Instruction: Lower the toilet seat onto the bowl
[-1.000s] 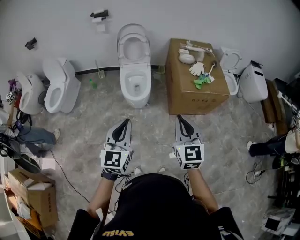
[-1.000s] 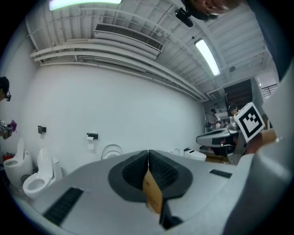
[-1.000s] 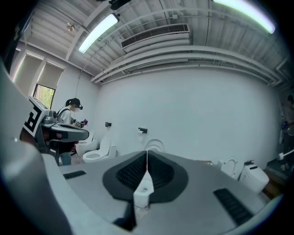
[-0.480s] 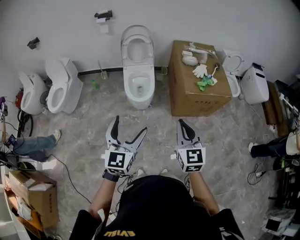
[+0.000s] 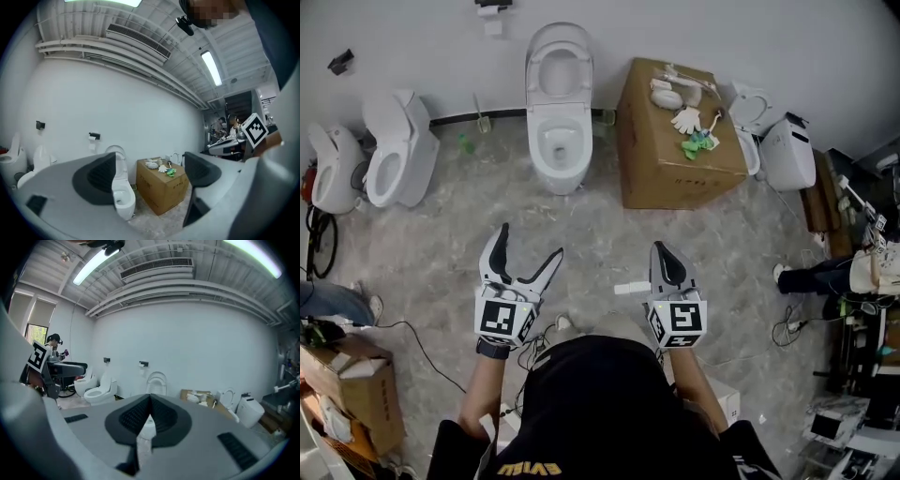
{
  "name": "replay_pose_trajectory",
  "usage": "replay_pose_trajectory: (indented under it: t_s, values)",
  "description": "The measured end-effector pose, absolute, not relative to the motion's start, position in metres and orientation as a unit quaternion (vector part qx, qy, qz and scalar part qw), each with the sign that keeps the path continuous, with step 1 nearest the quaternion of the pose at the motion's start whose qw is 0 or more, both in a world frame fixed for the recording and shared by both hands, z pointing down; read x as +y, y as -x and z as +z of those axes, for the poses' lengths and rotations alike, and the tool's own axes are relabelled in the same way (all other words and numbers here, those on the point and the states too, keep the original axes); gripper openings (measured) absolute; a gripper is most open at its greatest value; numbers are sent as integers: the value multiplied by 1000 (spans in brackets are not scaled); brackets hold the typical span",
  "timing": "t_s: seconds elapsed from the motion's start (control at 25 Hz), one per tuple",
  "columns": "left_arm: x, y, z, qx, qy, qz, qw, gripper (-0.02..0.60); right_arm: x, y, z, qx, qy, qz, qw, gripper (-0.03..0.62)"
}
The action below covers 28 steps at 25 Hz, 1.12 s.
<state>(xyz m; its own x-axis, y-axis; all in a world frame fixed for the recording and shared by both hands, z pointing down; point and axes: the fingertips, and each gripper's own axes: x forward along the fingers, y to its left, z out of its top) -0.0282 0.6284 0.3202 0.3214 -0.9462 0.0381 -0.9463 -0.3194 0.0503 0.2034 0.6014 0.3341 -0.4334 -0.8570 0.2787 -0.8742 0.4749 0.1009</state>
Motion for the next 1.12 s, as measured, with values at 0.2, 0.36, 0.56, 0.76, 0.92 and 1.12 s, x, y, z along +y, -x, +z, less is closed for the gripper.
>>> replay_pose_trajectory:
  t_s: [0.2, 0.36, 0.56, 0.76, 0.92, 1.12]
  values:
    - [650, 69, 337, -577, -813, -12, 71, 468, 657, -167, 382, -866, -452, 101, 186, -5]
    - [654, 75, 345, -585, -807, -6, 79, 468, 674, -181, 404, -854, -456, 128, 214, -5]
    - [645, 73, 336, -575, -816, -5, 55, 466, 664, -172, 391, -858, -457, 105, 208, -5]
    - [630, 82, 331, -573, -818, -6, 45, 466, 643, -150, 386, -864, -454, 96, 197, -5]
    - [605, 82, 336, -574, -818, 4, 46, 466, 608, -149, 383, -864, -455, 82, 199, -5]
    - [556, 94, 350, -586, -809, 19, 53, 465, 540, -142, 396, -865, -455, 91, 188, -5]
